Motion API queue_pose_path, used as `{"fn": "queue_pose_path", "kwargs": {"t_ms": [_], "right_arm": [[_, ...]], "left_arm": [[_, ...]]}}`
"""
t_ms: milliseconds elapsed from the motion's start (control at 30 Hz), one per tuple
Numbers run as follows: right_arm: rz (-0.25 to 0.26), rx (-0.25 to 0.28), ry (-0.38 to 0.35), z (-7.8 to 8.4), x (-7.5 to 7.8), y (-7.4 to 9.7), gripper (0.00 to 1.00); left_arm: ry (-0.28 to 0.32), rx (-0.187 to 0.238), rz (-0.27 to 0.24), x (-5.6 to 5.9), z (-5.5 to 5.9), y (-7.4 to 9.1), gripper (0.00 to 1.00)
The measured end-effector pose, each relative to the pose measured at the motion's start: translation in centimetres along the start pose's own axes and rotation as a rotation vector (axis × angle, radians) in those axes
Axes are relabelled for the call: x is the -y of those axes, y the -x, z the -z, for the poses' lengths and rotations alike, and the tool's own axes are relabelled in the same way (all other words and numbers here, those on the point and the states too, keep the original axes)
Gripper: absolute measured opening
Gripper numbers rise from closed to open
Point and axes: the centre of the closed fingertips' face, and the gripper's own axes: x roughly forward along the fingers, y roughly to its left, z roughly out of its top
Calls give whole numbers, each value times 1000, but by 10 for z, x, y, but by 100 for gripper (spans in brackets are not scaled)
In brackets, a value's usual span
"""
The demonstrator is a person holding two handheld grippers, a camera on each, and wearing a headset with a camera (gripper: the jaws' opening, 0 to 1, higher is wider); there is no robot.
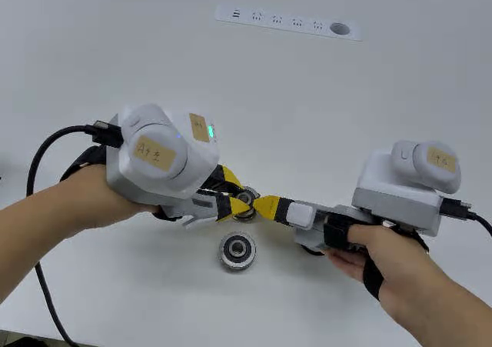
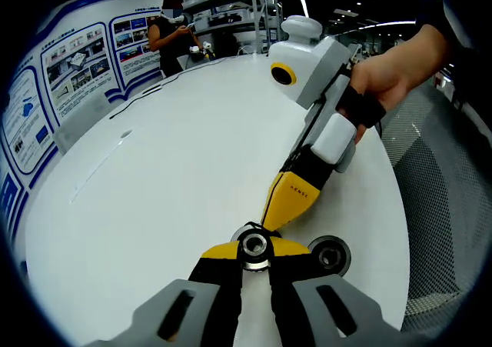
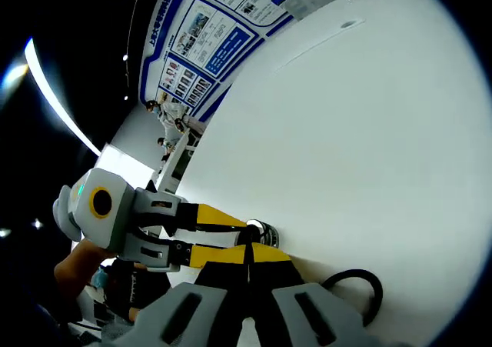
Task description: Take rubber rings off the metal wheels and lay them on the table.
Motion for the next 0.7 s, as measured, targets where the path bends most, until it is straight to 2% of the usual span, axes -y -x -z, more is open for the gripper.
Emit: {"fn": "queue_pose_path", "kwargs": {"t_ms": [700], "right_arm": [[-52, -4, 33, -1, -11, 2, 1]], "left_arm": [[-4, -2, 5, 0, 0, 0, 12]]}}
